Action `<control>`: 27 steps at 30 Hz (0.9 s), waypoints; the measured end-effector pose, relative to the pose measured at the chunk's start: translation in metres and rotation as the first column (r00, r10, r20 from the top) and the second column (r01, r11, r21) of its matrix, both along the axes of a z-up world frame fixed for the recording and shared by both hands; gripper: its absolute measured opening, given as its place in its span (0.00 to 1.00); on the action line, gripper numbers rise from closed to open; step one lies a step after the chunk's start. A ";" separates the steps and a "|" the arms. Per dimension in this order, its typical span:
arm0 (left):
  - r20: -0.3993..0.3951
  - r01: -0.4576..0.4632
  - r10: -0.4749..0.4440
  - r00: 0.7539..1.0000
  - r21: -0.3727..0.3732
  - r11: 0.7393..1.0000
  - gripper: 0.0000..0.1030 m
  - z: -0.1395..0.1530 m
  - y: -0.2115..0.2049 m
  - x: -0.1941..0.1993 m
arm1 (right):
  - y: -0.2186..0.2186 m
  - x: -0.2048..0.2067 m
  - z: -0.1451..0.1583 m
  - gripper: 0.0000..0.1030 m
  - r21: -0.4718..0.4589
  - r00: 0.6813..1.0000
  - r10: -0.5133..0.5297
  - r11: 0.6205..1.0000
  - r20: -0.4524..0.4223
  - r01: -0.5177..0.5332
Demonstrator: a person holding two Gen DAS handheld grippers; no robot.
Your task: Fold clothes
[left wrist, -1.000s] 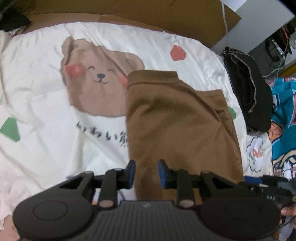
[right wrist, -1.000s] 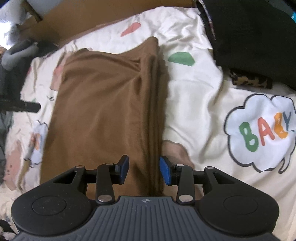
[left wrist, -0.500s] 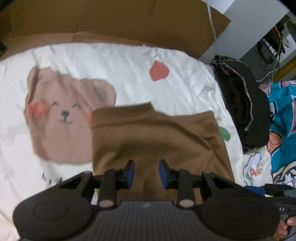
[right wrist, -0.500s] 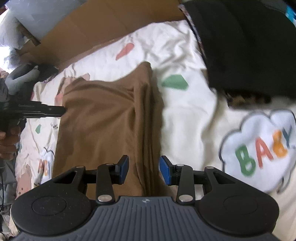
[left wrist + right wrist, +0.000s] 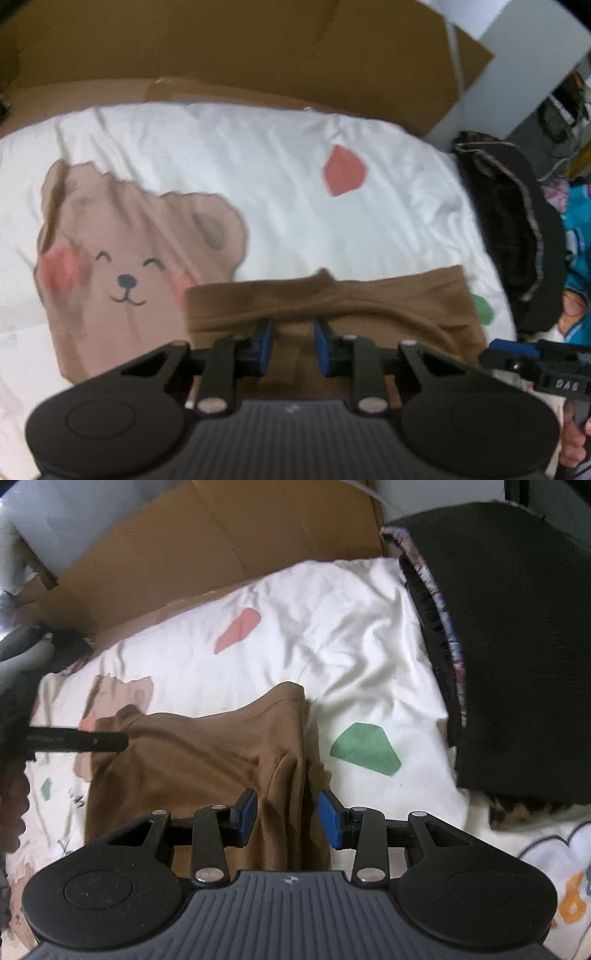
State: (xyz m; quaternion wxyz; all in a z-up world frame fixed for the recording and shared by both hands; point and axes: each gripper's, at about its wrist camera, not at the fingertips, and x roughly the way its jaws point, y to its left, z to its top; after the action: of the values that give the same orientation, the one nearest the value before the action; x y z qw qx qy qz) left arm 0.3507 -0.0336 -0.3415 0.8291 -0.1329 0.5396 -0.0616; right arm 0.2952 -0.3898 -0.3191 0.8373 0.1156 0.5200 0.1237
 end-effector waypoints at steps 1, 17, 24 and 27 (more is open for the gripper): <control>-0.009 -0.014 0.014 1.000 -0.001 1.000 0.17 -0.005 0.004 0.001 | 0.001 0.004 -0.004 0.43 0.005 1.000 0.000 1.000 -0.011 0.000; 0.072 -0.073 0.079 0.994 -0.081 0.994 0.25 0.014 0.039 -0.005 | -0.017 0.014 0.000 0.43 0.037 0.996 -0.091 0.995 -0.010 0.091; 0.053 -0.054 0.060 0.997 -0.102 0.993 0.23 0.016 0.051 -0.014 | -0.007 0.022 0.013 0.43 0.019 0.999 -0.042 0.999 0.031 0.041; 0.028 -0.067 0.070 0.997 -0.105 0.992 0.16 0.002 0.051 -0.012 | -0.001 0.023 0.002 0.43 0.004 0.999 -0.035 0.999 -0.003 0.035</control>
State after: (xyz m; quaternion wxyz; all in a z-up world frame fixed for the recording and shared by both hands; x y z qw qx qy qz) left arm 0.3389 0.0173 -0.3398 0.8310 -0.1937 0.5176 -0.0632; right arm 0.3184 -0.3913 -0.3171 0.8382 0.1266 0.5188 0.1101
